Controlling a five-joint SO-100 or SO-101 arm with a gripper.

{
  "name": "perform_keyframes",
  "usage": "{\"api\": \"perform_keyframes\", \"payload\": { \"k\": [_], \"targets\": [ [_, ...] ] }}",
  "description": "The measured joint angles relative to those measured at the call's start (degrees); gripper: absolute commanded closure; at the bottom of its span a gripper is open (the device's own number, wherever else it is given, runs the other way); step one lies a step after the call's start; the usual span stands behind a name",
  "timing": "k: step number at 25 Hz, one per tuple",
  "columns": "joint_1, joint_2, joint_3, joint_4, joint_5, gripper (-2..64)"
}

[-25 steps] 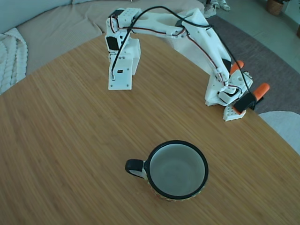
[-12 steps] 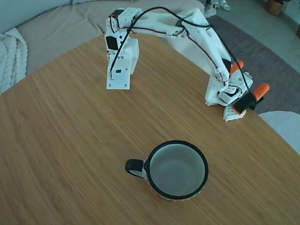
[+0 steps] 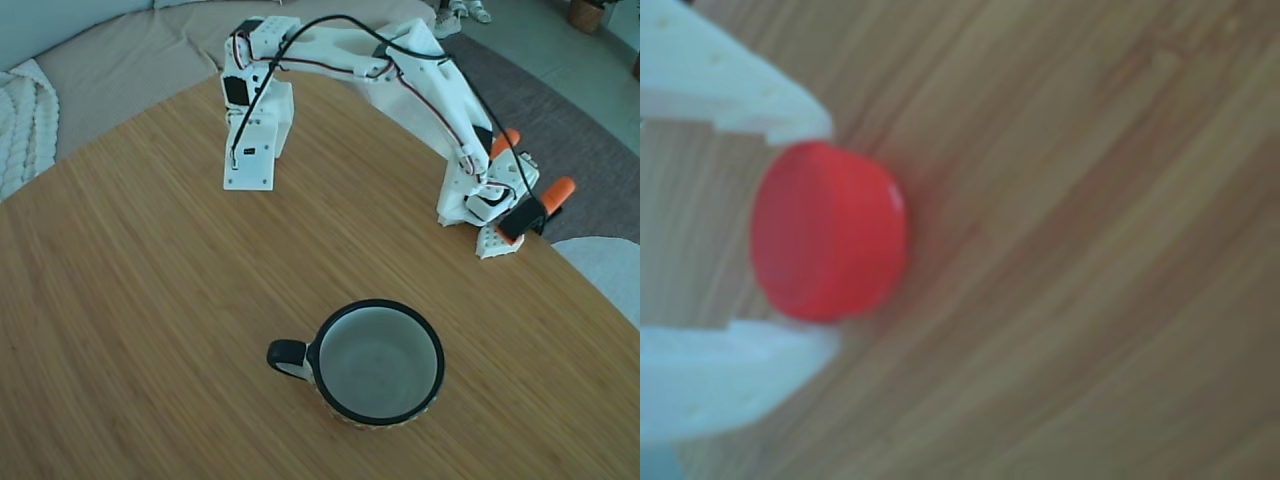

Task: Grasp a red cap and put it in the cup.

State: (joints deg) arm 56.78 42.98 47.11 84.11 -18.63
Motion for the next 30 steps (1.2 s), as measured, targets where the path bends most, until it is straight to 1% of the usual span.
{"api": "perform_keyframes", "payload": {
  "k": [3, 6, 11, 15, 23, 30],
  "targets": [
    [-0.88, 0.09, -3.25, 2.37, 0.09, 54.6],
    [-2.29, 1.41, -5.19, 3.87, 1.76, 54.6],
    [-7.12, 7.38, -5.27, 6.94, 2.02, 54.6],
    [-12.92, 13.01, -5.27, 9.49, 2.37, 54.6],
    [-26.54, 24.17, -5.27, 9.93, 9.05, 54.6],
    [-37.71, 30.41, -5.27, 9.93, 14.06, 54.6]
  ]
}}
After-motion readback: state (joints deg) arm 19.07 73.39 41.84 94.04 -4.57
